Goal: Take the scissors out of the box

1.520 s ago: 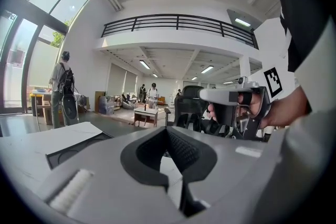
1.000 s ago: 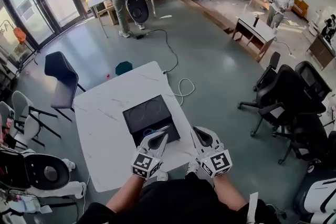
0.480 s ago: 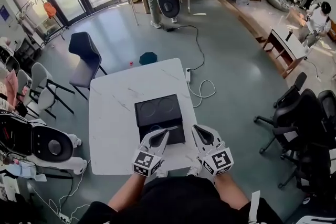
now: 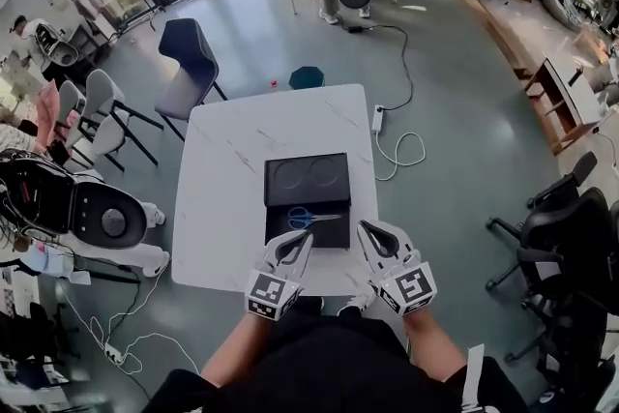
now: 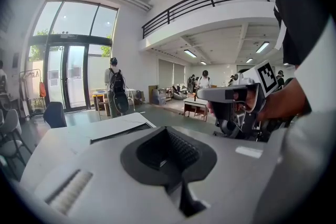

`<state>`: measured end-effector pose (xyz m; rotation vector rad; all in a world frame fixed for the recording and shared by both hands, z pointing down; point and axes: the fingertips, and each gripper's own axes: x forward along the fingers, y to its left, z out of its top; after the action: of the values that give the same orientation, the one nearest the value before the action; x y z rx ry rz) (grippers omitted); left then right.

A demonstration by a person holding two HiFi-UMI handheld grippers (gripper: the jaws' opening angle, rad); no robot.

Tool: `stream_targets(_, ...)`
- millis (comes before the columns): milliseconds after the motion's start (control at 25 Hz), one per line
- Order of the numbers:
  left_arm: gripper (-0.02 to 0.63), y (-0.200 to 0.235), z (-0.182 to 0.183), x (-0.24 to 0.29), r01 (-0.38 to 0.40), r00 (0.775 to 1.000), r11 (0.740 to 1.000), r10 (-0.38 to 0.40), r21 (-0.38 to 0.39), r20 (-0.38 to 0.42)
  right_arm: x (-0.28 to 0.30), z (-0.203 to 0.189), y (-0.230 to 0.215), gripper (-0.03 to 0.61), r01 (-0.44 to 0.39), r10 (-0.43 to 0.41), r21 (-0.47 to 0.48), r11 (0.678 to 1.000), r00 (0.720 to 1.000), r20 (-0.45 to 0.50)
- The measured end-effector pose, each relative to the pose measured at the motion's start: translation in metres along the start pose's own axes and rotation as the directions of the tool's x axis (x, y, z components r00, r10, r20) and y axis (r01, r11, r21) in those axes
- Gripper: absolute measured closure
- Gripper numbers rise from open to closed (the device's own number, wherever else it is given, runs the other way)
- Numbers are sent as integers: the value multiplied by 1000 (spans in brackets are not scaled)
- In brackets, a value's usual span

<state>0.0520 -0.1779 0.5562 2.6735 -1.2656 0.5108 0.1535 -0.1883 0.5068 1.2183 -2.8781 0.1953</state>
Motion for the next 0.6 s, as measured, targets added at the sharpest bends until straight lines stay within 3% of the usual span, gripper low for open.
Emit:
stream_targets(200,604,17,-3,7,-19,1000,1000,19,9,-17,16,-4,-2,571,-8,8,19,1000,1000,-1)
stream_targets(400,604,20,-15,18,21,999,998,-18,63,-47,31,1,-2,571,-18,18,11,1000,1000,-9)
stream_targets(600,604,23,-27,23,23,993,968,7,249,-118,45,-3,-4,571,-18,19,22,1000,1000,-12)
